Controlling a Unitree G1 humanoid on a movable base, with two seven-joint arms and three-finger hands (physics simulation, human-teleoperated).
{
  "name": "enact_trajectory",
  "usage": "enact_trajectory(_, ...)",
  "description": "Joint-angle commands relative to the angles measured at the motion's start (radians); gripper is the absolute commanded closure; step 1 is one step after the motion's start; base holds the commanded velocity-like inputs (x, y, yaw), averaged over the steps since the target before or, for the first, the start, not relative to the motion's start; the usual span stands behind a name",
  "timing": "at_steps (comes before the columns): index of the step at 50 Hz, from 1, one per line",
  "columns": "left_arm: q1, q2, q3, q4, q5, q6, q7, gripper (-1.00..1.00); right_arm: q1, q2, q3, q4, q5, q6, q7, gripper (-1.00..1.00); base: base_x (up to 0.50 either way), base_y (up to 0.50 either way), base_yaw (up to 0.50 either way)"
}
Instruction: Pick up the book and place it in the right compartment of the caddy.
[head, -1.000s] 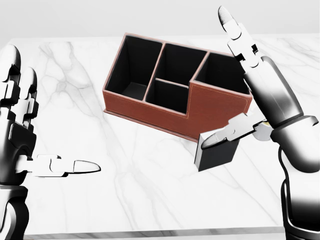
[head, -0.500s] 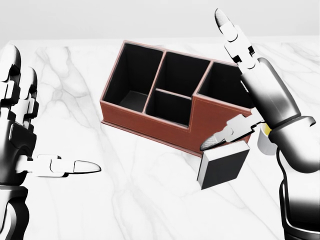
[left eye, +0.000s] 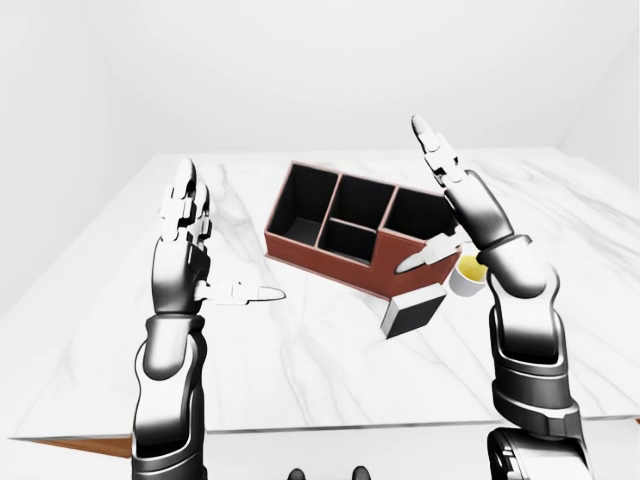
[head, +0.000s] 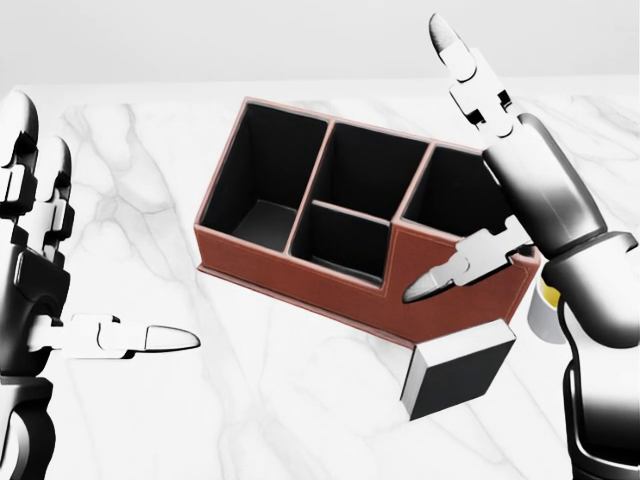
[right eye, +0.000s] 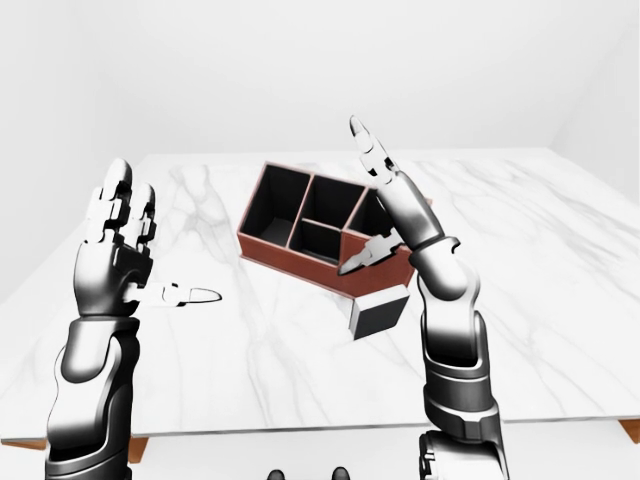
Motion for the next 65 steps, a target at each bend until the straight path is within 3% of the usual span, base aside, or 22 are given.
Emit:
enact_trajectory(1, 0.006, -0.001, 0.001, -0.008, -0.001, 0.0, -0.002, -1.0, 0.009, -0.001, -0.002, -0.014, -0.002, 0.0, 0.005, -1.0, 0.18, 0.0, 0.0)
enact_trajectory(28, 0.008, 0.0, 0.005, -0.003, -0.006, 0.0, -0.004, -1.0, 0.058, 0.01, 0.012, -0.024, -0.034, 0.0, -0.028, -1.0, 0.15, 0.0, 0.0)
enact_trajectory(29, 0.008, 0.0, 0.005, -0.004, -0.007, 0.0, -0.005, -1.0, 0.066, 0.018, 0.01, -0.036, -0.017, -0.014, -0.022, -1.0, 0.0, 0.0, 0.0)
enact_trajectory(30, 0.008, 0.0, 0.005, -0.003, -0.007, 0.0, -0.005, -1.0, 0.08, 0.029, 0.01, -0.072, 0.015, -0.003, 0.008, -1.0, 0.0, 0.0, 0.0)
enact_trajectory(31, 0.008, 0.0, 0.006, -0.002, -0.007, 0.0, -0.005, -1.0, 0.097, 0.035, 0.012, -0.106, 0.023, -0.022, 0.017, -1.0, 0.0, 0.0, 0.0)
enact_trajectory(34, 0.008, 0.001, 0.009, -0.002, -0.009, 0.0, -0.006, -1.0, 0.136, 0.033, 0.023, -0.14, -0.002, -0.147, 0.027, -1.0, 0.0, 0.0, 0.0)
enact_trajectory(35, 0.008, 0.002, 0.01, -0.001, -0.01, 0.0, -0.006, -1.0, 0.15, 0.036, 0.027, -0.148, -0.024, -0.175, 0.028, -1.0, 0.0, 0.0, 0.0)
enact_trajectory(48, 0.015, 0.0, 0.008, 0.011, -0.016, 0.0, -0.006, -1.0, 0.36, 0.081, 0.063, -0.255, -0.253, -0.175, 0.11, -1.0, 0.0, 0.0, 0.0)
enact_trajectory(54, 0.016, -0.002, 0.006, 0.004, -0.016, 0.0, -0.008, -1.0, 0.421, 0.098, 0.082, -0.287, -0.266, -0.175, 0.174, -1.0, 0.0, 0.0, 0.0)
enact_trajectory(65, 0.024, -0.005, 0.007, 0.001, -0.015, 0.0, -0.011, -1.0, 0.466, 0.12, 0.119, -0.26, -0.391, -0.175, 0.185, -0.69, 0.0, 0.0, 0.0)
